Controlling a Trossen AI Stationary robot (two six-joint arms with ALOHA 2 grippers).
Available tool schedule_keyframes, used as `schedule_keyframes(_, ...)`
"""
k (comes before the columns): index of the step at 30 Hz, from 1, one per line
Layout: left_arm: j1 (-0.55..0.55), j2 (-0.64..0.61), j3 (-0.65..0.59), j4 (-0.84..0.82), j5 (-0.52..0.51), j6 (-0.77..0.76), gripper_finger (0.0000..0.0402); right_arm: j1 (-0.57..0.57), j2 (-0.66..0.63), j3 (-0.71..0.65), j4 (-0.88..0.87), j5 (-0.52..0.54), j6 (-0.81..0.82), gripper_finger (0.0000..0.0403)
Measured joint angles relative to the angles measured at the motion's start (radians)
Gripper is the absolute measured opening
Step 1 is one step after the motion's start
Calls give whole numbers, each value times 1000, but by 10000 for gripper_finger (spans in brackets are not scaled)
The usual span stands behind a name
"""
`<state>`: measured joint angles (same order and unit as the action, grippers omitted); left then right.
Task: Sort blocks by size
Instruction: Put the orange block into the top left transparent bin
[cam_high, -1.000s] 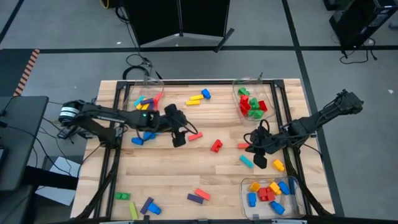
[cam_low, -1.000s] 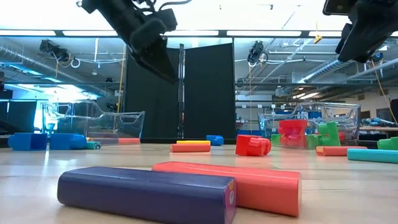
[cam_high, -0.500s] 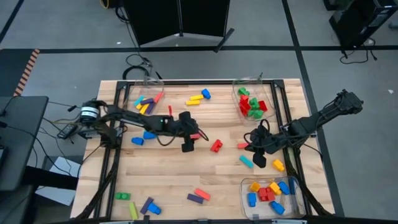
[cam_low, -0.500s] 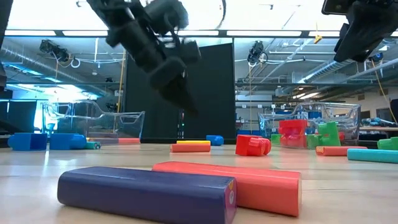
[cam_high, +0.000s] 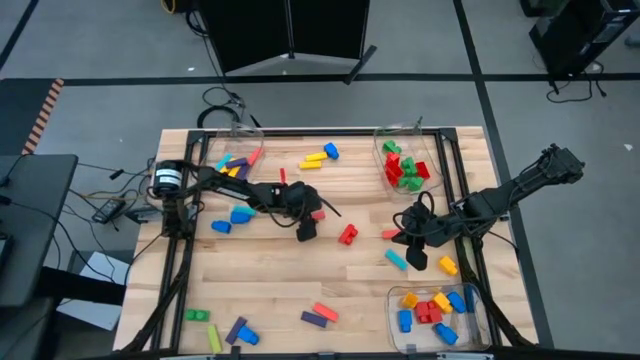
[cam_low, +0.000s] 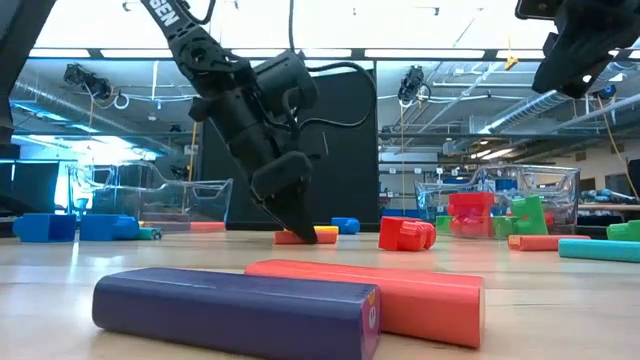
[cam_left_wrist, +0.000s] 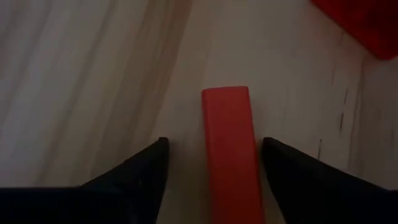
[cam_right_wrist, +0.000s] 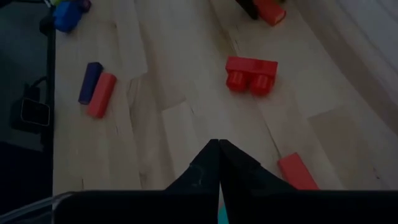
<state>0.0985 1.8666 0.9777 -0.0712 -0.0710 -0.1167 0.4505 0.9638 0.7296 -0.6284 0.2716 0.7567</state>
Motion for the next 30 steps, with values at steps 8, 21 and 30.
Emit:
schedule_keyframes(8, -1, -1, 0, -7, 7, 3, 129, 0, 0, 0, 1, 30, 0, 22)
schedule_keyframes(21, 4, -57, -8, -26, 24, -25, 105, 0, 0, 0, 1, 35, 0, 14)
schedule_keyframes(30, 62, -245, -7, -84, -15, -27, 105, 0, 0, 0, 3, 35, -7, 22)
